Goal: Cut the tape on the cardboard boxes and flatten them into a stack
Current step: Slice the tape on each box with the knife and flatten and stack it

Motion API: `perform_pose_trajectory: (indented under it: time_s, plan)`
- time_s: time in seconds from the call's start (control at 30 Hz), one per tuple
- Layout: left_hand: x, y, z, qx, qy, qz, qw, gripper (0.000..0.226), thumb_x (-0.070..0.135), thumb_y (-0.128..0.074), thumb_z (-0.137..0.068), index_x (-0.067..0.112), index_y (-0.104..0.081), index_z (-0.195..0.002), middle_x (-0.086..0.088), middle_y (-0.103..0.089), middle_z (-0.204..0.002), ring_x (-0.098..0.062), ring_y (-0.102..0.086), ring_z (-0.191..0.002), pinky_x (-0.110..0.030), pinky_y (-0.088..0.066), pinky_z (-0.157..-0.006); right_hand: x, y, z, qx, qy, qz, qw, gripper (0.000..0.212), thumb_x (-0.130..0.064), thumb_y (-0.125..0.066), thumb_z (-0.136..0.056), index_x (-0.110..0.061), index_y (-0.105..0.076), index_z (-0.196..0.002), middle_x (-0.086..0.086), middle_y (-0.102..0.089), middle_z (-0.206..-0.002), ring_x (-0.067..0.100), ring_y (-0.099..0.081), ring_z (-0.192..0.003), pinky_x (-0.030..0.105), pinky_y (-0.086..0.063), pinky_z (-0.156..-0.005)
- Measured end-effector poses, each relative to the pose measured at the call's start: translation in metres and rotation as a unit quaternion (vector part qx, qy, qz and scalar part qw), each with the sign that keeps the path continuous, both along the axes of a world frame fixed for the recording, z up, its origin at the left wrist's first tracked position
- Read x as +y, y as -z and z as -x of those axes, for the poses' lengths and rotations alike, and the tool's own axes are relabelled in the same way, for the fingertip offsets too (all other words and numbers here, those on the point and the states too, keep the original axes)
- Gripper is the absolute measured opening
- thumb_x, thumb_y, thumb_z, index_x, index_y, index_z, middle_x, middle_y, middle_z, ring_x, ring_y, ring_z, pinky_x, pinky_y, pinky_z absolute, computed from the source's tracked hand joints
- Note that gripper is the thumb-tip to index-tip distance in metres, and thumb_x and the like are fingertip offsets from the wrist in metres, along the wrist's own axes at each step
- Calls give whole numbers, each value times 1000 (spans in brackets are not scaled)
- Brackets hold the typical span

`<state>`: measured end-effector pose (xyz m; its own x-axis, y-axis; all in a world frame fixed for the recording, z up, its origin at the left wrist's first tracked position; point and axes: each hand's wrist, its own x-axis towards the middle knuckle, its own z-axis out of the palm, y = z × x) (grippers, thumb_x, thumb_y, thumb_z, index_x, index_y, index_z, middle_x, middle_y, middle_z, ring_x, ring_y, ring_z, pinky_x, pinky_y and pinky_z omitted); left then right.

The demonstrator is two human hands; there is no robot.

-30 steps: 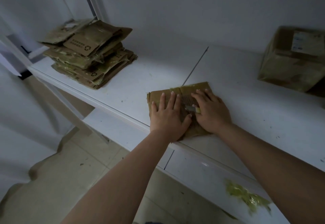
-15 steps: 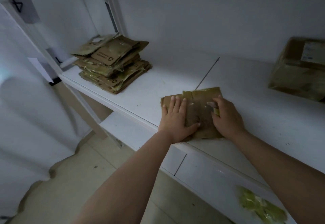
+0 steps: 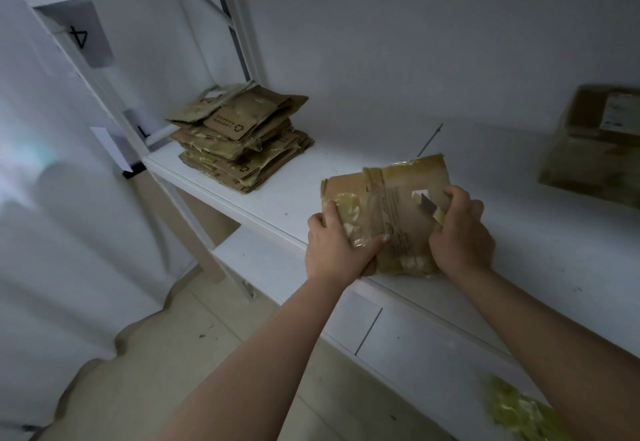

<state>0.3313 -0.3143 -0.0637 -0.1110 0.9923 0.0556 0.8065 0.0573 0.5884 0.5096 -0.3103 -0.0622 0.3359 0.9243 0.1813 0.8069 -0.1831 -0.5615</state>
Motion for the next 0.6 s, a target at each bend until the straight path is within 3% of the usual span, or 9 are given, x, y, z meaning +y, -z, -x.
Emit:
perform_pose_trajectory:
  time_s: [0.13, 0.4, 0.6]
  plan:
    - [12, -16, 21, 53, 4, -50, 997, 105, 75, -66, -64, 33, -16, -146, -9, -28, -139, -28, -47, -120, -40, -53, -84, 12, -5, 20, 49, 15, 6, 999, 59, -3, -51, -84, -23, -32, -136, 16, -41, -124, 36, -54, -82, 34, -37, -68]
    - [78, -72, 106, 164, 28, -176, 970, 104, 76, -60, -69, 31, -17, -152, -13, -24, -149, -29, -33, -135, -45, -50, -88, 69, -43, 103, 95, 30, -78, 992, 59, -4, -49, -87, -23, -32, -140, 19, -38, -131, 42, -57, -91, 36, -39, -70]
    - [147, -120, 209, 215, 34, -218, 951, 86, 74, -52, -77, 36, -24, -150, -11, -10, -161, -37, -31, -135, -47, -45, -94, 130, -94, 205, 119, 17, -114, 986, 60, -9, -49, -92, -22, -26, -146, 18, -36, -133, 41, -56, -102, 41, -46, -85]
